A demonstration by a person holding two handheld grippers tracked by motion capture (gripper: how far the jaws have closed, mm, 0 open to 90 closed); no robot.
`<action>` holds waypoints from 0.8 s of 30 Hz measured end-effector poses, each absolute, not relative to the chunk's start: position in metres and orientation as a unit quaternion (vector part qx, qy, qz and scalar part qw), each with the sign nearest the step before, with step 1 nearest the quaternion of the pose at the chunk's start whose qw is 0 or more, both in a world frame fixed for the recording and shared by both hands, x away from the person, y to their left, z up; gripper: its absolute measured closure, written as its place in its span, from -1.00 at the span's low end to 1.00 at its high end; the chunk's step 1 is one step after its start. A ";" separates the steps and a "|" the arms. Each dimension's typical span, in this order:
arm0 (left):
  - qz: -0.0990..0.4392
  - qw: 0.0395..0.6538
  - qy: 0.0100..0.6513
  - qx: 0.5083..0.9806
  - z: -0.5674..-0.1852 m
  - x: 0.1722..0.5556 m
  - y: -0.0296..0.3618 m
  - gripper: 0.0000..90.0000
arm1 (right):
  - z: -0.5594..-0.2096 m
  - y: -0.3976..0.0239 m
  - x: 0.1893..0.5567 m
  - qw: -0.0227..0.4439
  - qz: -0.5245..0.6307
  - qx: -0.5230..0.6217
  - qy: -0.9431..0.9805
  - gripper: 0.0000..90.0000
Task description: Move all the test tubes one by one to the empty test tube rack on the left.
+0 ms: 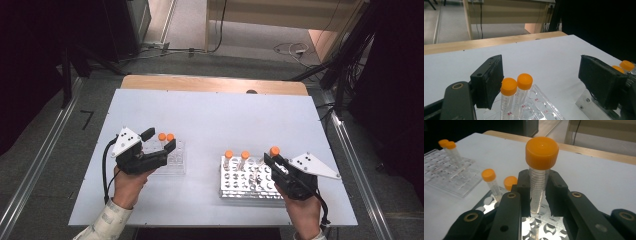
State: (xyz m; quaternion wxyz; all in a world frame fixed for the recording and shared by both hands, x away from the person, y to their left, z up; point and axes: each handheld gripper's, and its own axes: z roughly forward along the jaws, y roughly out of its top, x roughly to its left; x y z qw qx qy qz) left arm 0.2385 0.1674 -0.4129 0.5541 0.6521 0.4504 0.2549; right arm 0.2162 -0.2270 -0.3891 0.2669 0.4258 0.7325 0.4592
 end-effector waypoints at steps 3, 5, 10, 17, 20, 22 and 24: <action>0.255 0.557 0.446 0.653 -0.411 0.237 0.166 -0.56 | -0.386 -0.223 0.210 0.259 0.466 0.415 0.738 0.62; 0.253 0.558 0.444 0.654 -0.411 0.236 0.165 -0.56 | -0.385 -0.218 0.206 0.253 0.469 0.405 0.743 0.62; 0.249 0.563 0.438 0.655 -0.409 0.234 0.162 -0.56 | -0.387 -0.204 0.200 0.221 0.480 0.384 0.757 0.62; 0.244 0.564 0.430 0.661 -0.409 0.232 0.156 -0.56 | -0.394 -0.179 0.199 0.185 0.485 0.357 0.777 0.62; 0.242 0.566 0.427 0.663 -0.409 0.231 0.153 -0.56 | -0.397 -0.168 0.200 0.173 0.485 0.347 0.784 0.62; 0.239 0.566 0.423 0.666 -0.409 0.230 0.152 -0.56 | -0.399 -0.162 0.202 0.165 0.484 0.342 0.788 0.62; 0.236 0.567 0.419 0.669 -0.408 0.229 0.149 -0.56 | -0.402 -0.156 0.204 0.160 0.483 0.339 0.791 0.62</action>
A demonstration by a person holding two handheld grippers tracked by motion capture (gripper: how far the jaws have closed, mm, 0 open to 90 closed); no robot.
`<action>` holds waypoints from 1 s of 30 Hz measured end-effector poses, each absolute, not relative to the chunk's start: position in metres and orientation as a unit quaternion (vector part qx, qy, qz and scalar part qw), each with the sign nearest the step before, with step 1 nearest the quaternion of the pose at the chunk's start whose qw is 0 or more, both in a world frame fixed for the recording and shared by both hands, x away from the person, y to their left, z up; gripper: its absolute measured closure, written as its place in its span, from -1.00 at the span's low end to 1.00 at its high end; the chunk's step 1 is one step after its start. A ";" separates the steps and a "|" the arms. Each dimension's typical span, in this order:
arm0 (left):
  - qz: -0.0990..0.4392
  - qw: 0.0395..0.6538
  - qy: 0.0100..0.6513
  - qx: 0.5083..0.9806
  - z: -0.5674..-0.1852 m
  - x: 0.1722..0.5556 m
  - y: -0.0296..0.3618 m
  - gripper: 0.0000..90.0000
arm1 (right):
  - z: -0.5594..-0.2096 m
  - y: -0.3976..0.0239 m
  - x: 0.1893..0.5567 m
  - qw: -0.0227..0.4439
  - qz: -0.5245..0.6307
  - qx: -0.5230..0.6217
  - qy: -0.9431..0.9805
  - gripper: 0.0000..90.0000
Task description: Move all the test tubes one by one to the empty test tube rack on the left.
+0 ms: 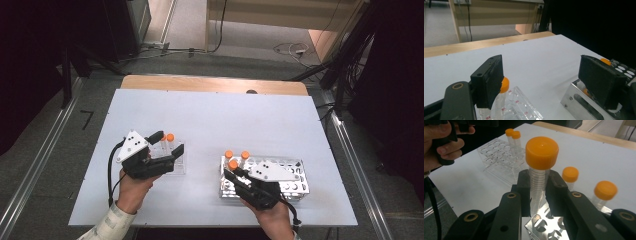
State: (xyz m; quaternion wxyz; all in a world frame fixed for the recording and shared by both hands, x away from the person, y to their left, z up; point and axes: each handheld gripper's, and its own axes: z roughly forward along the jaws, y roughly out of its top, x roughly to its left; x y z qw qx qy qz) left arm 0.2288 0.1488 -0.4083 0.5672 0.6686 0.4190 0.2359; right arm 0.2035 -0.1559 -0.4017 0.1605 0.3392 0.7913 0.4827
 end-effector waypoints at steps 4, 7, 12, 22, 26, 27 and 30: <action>0.230 0.571 0.409 0.674 -0.408 0.226 0.143 -0.56 | -0.407 -0.146 0.209 0.154 0.481 0.336 0.795 0.62; 0.226 0.572 0.401 0.679 -0.407 0.224 0.139 -0.55 | -0.412 -0.140 0.214 0.151 0.475 0.334 0.800 0.62; 0.214 0.569 0.386 0.693 -0.409 0.222 0.130 -0.54 | -0.417 -0.131 0.220 0.145 0.470 0.329 0.806 0.62; 0.187 0.570 0.347 0.721 -0.412 0.216 0.113 -0.44 | -0.424 -0.107 0.228 0.143 0.457 0.314 0.820 0.61; 0.179 0.567 0.329 0.734 -0.415 0.215 0.107 -0.29 | -0.427 -0.097 0.231 0.137 0.451 0.308 0.826 0.61; 0.177 0.567 0.324 0.736 -0.416 0.215 0.106 -0.23 | -0.427 -0.095 0.231 0.137 0.451 0.305 0.828 0.62; 0.176 0.563 0.317 0.743 -0.420 0.215 0.104 -0.06 | -0.426 -0.090 0.229 0.137 0.452 0.297 0.830 0.61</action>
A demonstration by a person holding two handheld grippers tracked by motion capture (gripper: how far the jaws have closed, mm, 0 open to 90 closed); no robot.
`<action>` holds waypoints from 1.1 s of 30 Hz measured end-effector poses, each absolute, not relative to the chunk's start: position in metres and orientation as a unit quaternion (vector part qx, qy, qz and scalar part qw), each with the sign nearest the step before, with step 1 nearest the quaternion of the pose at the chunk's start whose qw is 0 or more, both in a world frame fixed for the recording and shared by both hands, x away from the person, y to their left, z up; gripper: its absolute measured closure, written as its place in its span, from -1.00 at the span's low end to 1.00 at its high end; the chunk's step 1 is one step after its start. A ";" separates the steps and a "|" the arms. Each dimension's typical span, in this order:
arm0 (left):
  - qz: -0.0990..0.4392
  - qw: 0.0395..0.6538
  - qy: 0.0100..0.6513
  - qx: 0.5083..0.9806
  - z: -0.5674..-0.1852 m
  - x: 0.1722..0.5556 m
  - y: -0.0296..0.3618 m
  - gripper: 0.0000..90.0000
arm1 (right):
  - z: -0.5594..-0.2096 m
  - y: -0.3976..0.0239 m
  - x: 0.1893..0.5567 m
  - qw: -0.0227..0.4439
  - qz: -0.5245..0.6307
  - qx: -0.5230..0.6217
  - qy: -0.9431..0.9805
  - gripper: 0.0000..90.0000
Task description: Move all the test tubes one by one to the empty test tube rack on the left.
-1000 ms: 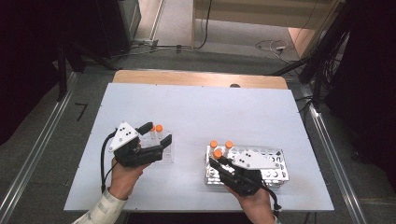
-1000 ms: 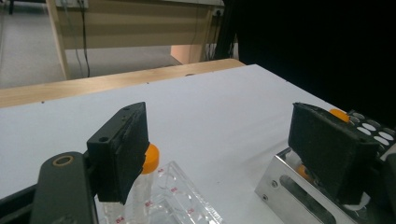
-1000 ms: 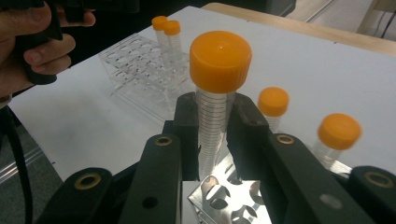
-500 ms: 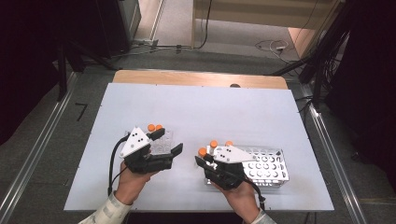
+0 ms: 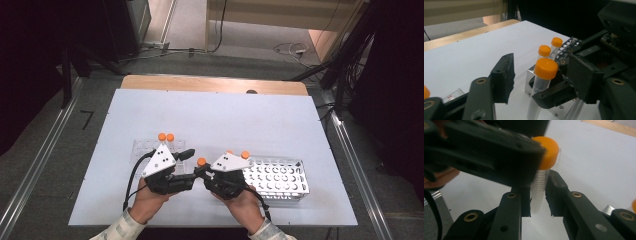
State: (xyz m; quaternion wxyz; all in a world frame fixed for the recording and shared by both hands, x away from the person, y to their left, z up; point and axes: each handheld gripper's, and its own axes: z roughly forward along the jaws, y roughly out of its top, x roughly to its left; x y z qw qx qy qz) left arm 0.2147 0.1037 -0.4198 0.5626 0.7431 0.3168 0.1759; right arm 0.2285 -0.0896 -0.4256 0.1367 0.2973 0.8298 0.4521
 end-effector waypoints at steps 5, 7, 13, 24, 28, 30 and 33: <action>0.179 0.562 0.313 0.744 -0.422 0.213 0.102 0.25 | -0.425 -0.086 0.227 0.136 0.451 0.291 0.832 0.61; 0.179 0.561 0.313 0.745 -0.423 0.213 0.102 0.40 | -0.426 -0.085 0.227 0.138 0.450 0.290 0.833 0.61; 0.179 0.559 0.316 0.745 -0.423 0.213 0.103 0.52 | -0.426 -0.085 0.227 0.137 0.451 0.291 0.833 0.61; 0.178 0.567 0.325 0.736 -0.419 0.214 0.109 0.54 | -0.425 -0.087 0.226 0.121 0.455 0.283 0.836 -0.07; 0.180 0.572 0.335 0.727 -0.413 0.215 0.117 0.54 | -0.423 -0.090 0.225 0.116 0.455 0.287 0.835 -0.30; 0.185 0.575 0.341 0.720 -0.410 0.215 0.122 0.54 | -0.420 -0.092 0.223 0.114 0.460 0.286 0.833 -0.34; 0.192 0.578 0.353 0.710 -0.406 0.216 0.130 0.54 | -0.415 -0.096 0.218 0.115 0.465 0.283 0.831 -0.37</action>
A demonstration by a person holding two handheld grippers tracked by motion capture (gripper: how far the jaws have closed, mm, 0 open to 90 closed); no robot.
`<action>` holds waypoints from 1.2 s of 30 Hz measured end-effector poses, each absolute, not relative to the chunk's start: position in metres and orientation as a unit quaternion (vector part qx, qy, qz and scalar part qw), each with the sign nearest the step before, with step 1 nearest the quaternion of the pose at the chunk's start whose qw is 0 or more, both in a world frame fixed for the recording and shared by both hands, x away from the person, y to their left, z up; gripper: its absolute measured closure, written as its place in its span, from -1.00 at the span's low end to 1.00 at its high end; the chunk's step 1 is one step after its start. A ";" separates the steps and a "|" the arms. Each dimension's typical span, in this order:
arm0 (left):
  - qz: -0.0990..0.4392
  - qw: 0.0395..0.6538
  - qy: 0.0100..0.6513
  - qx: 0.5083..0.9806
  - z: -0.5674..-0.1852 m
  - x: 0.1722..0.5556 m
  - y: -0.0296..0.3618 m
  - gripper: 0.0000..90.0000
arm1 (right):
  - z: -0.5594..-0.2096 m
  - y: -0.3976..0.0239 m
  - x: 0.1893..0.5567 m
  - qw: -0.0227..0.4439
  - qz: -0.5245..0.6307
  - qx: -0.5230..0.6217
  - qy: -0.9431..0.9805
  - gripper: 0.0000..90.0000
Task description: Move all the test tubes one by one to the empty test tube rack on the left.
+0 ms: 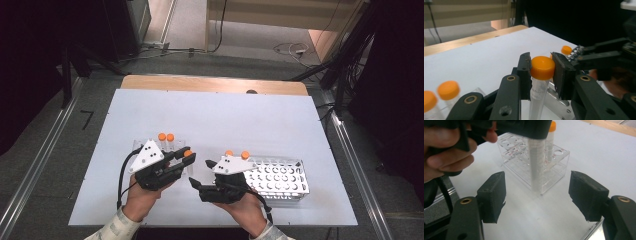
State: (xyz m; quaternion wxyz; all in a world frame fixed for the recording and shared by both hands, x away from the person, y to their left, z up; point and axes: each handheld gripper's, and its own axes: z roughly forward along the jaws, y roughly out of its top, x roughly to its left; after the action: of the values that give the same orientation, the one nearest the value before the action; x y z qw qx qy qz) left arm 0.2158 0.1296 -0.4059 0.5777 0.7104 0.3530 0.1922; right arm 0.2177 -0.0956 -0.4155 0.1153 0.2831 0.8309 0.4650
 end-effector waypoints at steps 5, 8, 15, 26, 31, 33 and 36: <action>0.200 0.580 0.368 0.699 -0.400 0.217 0.142 0.54 | -0.409 -0.105 0.209 0.123 0.470 0.276 0.829 -0.38; 0.206 0.581 0.374 0.692 -0.396 0.218 0.149 0.54 | -0.407 -0.111 0.207 0.126 0.470 0.279 0.828 -0.38; 0.221 0.580 0.390 0.680 -0.393 0.222 0.163 0.54 | -0.408 -0.125 0.207 0.131 0.469 0.293 0.823 -0.37; 0.250 0.570 0.412 0.665 -0.391 0.227 0.180 0.54 | -0.410 -0.150 0.204 0.145 0.466 0.312 0.815 -0.38; 0.257 0.566 0.422 0.660 -0.392 0.230 0.186 0.54 | -0.413 -0.166 0.203 0.149 0.462 0.325 0.812 -0.39; 0.260 0.565 0.426 0.657 -0.393 0.231 0.188 0.54 | -0.415 -0.171 0.202 0.152 0.461 0.330 0.810 -0.39; 0.265 0.562 0.428 0.656 -0.393 0.232 0.190 0.54 | -0.415 -0.179 0.202 0.155 0.462 0.336 0.806 -0.39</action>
State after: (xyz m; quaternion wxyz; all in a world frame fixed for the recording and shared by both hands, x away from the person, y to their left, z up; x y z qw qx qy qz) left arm 0.2318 0.1905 -0.3929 0.5623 0.6562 0.4280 0.2646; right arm 0.2015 -0.1787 -0.4149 0.1546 0.3361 0.8060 0.4620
